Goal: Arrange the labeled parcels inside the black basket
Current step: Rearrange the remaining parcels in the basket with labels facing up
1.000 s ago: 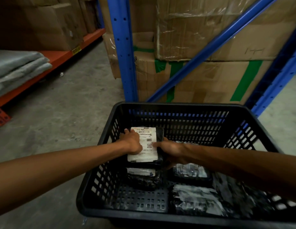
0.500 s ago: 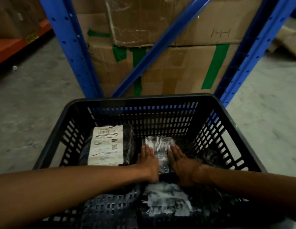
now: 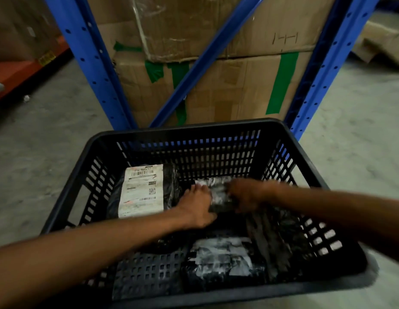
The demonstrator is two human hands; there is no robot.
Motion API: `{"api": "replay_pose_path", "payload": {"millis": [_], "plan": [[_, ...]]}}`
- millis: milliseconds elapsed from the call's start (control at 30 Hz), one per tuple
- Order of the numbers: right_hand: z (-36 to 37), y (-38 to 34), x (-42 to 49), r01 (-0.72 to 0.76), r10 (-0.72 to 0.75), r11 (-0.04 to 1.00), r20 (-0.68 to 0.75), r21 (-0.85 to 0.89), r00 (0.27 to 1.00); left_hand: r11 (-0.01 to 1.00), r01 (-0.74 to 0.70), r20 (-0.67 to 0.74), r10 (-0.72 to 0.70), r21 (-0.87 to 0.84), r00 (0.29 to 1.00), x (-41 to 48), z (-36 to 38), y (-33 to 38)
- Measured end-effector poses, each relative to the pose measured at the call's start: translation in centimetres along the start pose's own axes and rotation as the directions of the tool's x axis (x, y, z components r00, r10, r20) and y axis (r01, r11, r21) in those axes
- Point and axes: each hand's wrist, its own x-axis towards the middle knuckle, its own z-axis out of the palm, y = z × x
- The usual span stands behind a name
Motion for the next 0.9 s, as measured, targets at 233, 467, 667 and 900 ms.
{"api": "replay_pose_path", "payload": {"millis": [233, 467, 667, 900], "plan": [[-7.2, 5.0, -7.6, 0.02, 0.116, 0.329, -0.061, 0.944, 0.991, 0.705, 0.03, -0.217, -0.258, -0.709, 0.942, -3.5, -9.9, -1.4], [-1.7, 1.4, -5.7, -0.039, 0.189, 0.079, 0.023, 0.996, 0.982, 0.201, 0.266, 0.177, -0.375, -0.943, 0.91, -2.3, -7.5, 0.8], [1.2, 0.3, -1.5, -0.077, 0.404, 0.139, 0.014, 0.987, 0.915, 0.265, 0.34, 0.188, -0.469, -0.902, 0.863, -0.3, -2.2, 1.7], [4.3, 0.0, 5.0, -0.154, 0.433, 0.272, 0.022, 0.95, 0.901, 0.375, 0.394, 0.156, -0.527, -0.839, 0.835, 2.2, 0.8, -0.1]]}}
